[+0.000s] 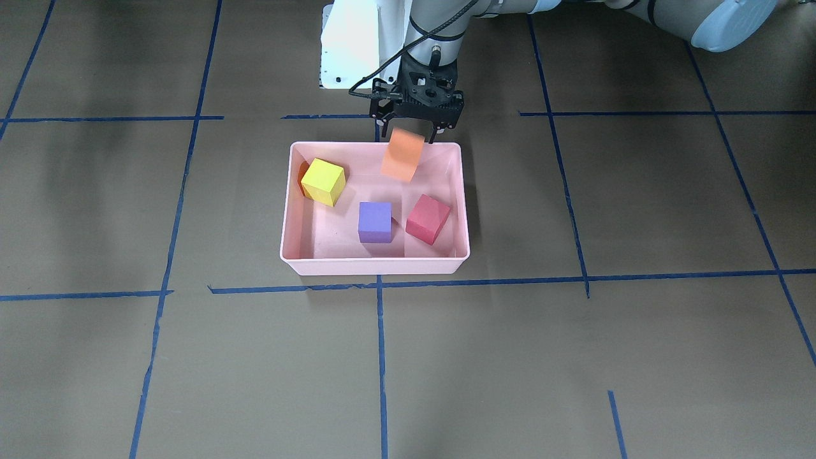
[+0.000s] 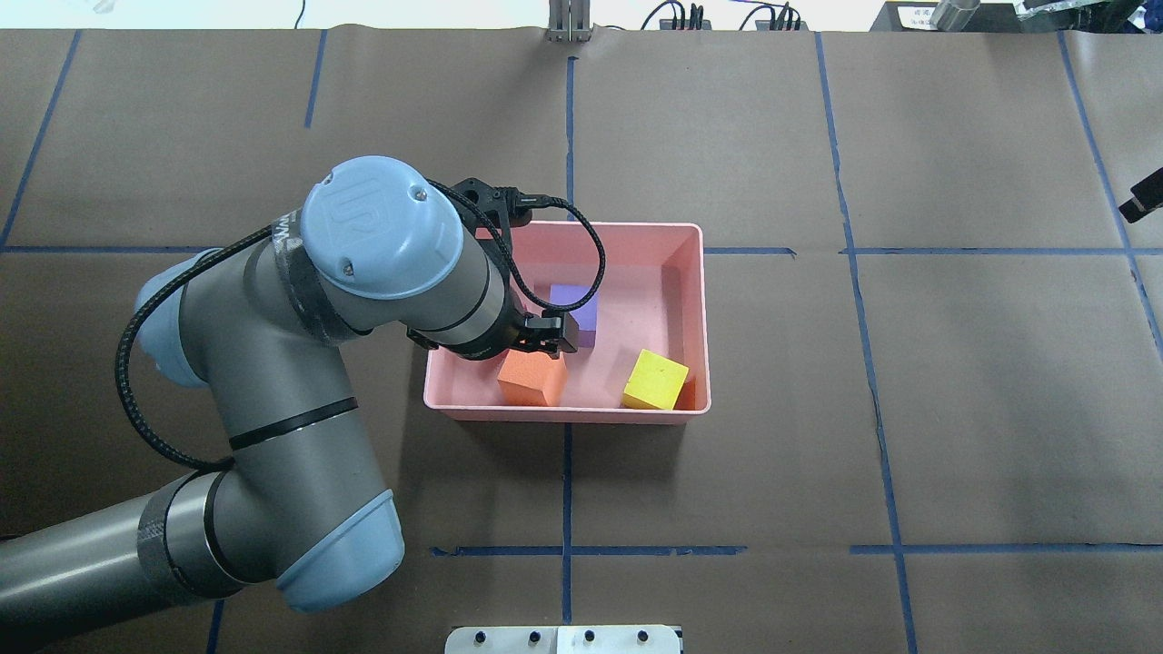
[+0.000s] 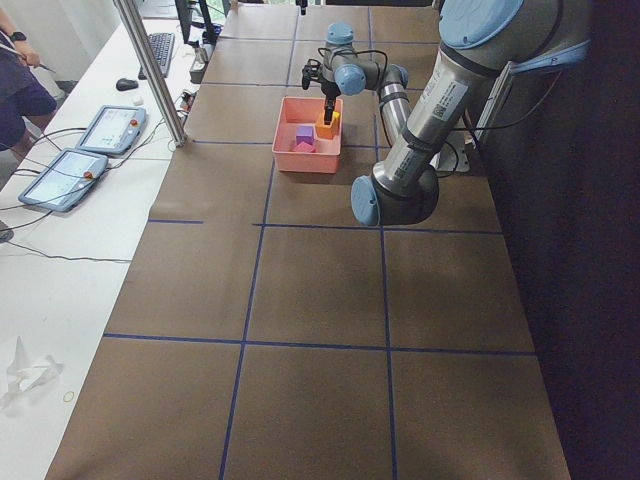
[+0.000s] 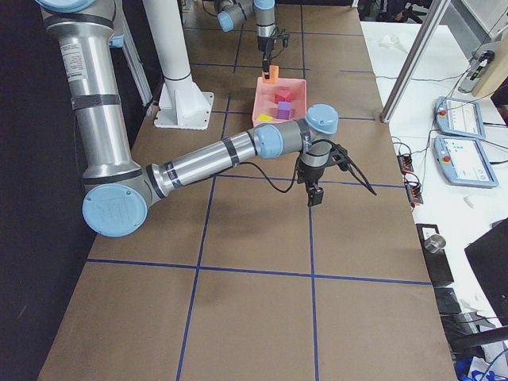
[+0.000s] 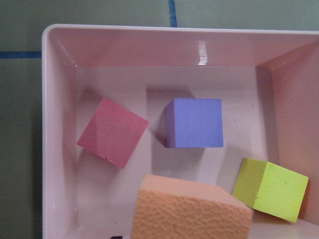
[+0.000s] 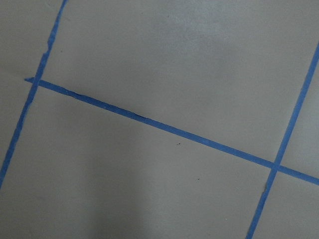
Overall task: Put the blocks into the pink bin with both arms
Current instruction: 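Carry the orange cube into the bin with the left gripper while the right arm withdraws, then open the left gripper and withdraw the left arm away from the bin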
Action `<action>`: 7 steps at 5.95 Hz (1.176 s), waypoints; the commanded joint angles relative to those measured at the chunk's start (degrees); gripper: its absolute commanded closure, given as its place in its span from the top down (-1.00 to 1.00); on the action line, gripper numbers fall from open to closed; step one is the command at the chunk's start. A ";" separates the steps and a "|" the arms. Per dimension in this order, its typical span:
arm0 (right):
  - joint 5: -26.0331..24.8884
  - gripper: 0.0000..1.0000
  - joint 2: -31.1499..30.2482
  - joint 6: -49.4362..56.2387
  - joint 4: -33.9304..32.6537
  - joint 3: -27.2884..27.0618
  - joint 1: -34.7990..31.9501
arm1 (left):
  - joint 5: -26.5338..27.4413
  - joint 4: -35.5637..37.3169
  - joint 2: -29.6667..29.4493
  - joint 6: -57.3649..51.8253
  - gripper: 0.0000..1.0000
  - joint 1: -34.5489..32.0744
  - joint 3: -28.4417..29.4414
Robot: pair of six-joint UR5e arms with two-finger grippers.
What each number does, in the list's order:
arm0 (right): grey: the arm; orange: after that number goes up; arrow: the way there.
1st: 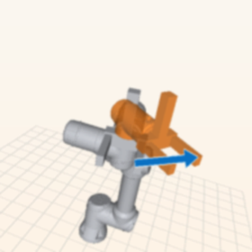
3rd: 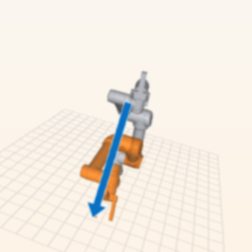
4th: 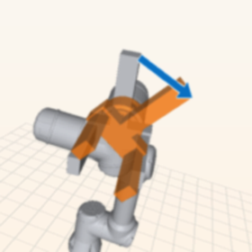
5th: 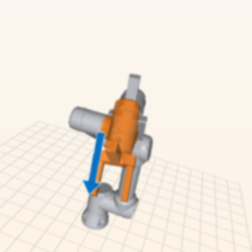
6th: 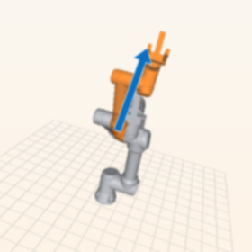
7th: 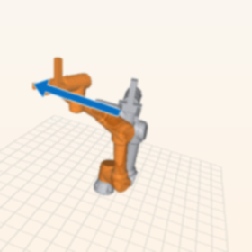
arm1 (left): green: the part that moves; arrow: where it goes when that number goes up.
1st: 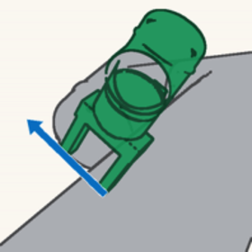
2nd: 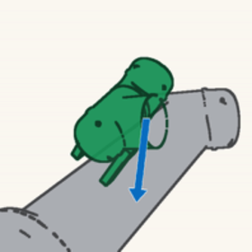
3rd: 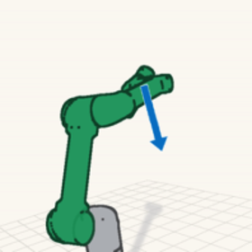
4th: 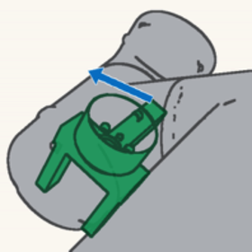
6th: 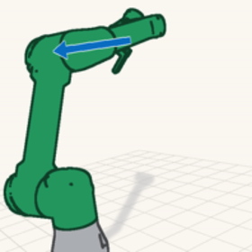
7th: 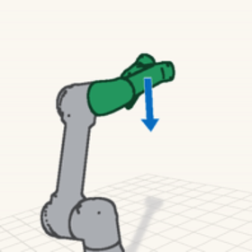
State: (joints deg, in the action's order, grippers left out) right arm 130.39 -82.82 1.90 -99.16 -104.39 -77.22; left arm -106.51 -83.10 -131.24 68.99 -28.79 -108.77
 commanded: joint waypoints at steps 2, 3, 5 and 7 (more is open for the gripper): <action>0.04 1.00 -3.29 6.08 0.02 -0.03 -2.84 | -6.21 2.31 6.75 -12.20 1.00 -5.35 -5.55; 0.13 1.00 -5.75 10.54 -0.06 -0.03 -5.29 | -12.78 3.46 9.75 -23.52 1.00 -12.18 -5.75; 3.53 1.00 -11.63 16.89 -0.06 0.15 -11.69 | -18.45 3.56 18.96 -46.11 1.00 -23.97 -5.23; 4.44 1.00 -18.94 15.95 -0.06 -2.74 -14.28 | -23.55 6.69 29.33 -66.44 1.00 -37.32 -4.52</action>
State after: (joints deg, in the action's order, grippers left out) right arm 134.39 -99.08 18.10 -99.19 -105.94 -90.54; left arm -127.62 -78.42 -106.99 12.46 -59.45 -113.52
